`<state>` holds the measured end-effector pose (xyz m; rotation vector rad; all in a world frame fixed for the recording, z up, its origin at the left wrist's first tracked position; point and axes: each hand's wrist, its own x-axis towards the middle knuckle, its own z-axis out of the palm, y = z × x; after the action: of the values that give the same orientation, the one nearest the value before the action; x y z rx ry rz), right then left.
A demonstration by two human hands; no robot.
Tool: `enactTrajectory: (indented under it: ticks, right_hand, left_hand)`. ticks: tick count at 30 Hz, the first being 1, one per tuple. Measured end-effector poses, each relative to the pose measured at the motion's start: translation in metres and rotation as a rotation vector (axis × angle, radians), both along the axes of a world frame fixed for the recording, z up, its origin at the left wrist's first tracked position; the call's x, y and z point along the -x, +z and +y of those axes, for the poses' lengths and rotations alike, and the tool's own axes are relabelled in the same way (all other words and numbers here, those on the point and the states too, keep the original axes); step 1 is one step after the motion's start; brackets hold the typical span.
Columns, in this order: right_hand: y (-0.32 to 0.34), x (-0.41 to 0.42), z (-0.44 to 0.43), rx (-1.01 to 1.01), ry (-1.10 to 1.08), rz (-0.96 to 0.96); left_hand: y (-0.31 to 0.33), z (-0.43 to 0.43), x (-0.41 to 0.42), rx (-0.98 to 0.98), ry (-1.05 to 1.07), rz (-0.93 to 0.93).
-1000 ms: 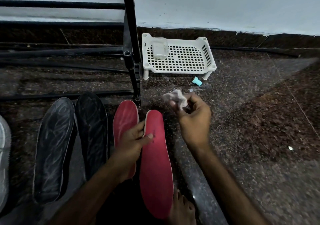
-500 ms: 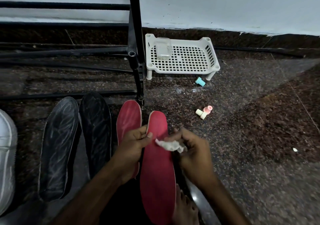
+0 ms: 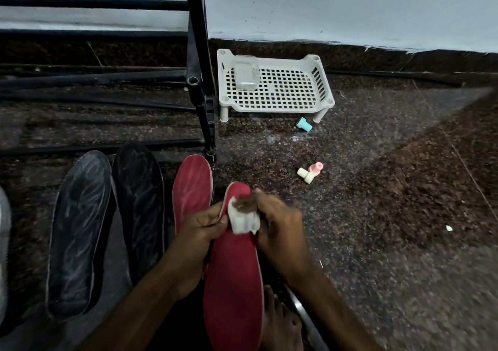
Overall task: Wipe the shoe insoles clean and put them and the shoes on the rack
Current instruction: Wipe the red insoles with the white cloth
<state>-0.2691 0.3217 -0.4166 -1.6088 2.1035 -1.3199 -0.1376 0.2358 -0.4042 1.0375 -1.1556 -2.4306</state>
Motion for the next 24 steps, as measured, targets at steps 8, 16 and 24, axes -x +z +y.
enactTrajectory:
  ticks: [8,16,24]
  right_hand:
    - [0.022,0.018,0.011,0.044,-0.058,-0.632]
    - [-0.001,0.011,-0.017,-0.039,-0.038,0.038]
    - [-0.009,-0.024,0.029,-0.091,0.285,-0.229]
  left_hand:
    - [-0.002,-0.005,0.002,-0.026,-0.029,-0.008]
    - [0.002,-0.007,0.005,-0.004,-0.025,0.035]
    - [-0.009,-0.010,0.001,-0.044,0.040,-0.090]
